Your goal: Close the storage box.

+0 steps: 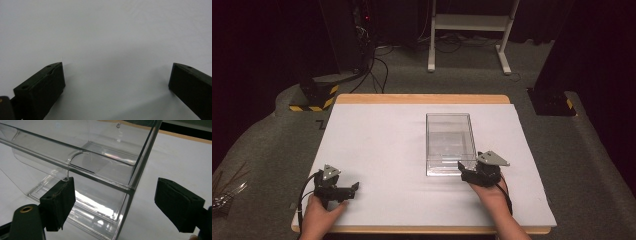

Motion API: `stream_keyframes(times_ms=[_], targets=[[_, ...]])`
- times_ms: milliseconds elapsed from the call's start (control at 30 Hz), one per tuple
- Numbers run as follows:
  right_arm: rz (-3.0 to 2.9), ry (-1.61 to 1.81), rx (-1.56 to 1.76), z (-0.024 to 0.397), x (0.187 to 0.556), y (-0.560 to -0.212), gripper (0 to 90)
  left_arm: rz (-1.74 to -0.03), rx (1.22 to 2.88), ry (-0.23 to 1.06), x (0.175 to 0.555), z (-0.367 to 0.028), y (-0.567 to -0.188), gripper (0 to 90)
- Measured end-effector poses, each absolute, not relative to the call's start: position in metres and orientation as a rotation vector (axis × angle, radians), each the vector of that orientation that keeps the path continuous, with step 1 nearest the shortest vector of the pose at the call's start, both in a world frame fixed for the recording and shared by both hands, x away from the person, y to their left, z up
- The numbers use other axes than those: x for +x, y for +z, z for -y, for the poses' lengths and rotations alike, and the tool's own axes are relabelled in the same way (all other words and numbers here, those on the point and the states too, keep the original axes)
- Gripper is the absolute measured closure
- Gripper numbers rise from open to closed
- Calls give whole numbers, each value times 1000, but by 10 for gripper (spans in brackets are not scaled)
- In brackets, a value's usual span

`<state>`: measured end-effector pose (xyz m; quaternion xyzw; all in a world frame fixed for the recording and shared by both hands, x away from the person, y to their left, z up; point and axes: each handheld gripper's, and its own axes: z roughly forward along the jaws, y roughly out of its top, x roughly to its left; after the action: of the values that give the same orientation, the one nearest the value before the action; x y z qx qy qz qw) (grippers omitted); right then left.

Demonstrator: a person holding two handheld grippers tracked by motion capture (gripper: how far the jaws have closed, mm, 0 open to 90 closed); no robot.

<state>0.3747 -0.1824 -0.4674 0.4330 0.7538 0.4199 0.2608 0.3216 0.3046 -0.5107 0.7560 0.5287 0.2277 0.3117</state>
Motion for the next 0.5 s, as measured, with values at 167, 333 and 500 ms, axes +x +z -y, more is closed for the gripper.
stream_keyframes(times_ms=[167,333,500], targets=[[-2038,1146,1170,184,370,-467,175,-1395,1995,603,322,-305,-511,6],[-2035,1157,1166,187,364,-466,179,-1395,1995,603,322,-305,-511,6],[-2031,1159,1170,192,359,-466,182,-1395,1995,603,322,-305,-511,6]])
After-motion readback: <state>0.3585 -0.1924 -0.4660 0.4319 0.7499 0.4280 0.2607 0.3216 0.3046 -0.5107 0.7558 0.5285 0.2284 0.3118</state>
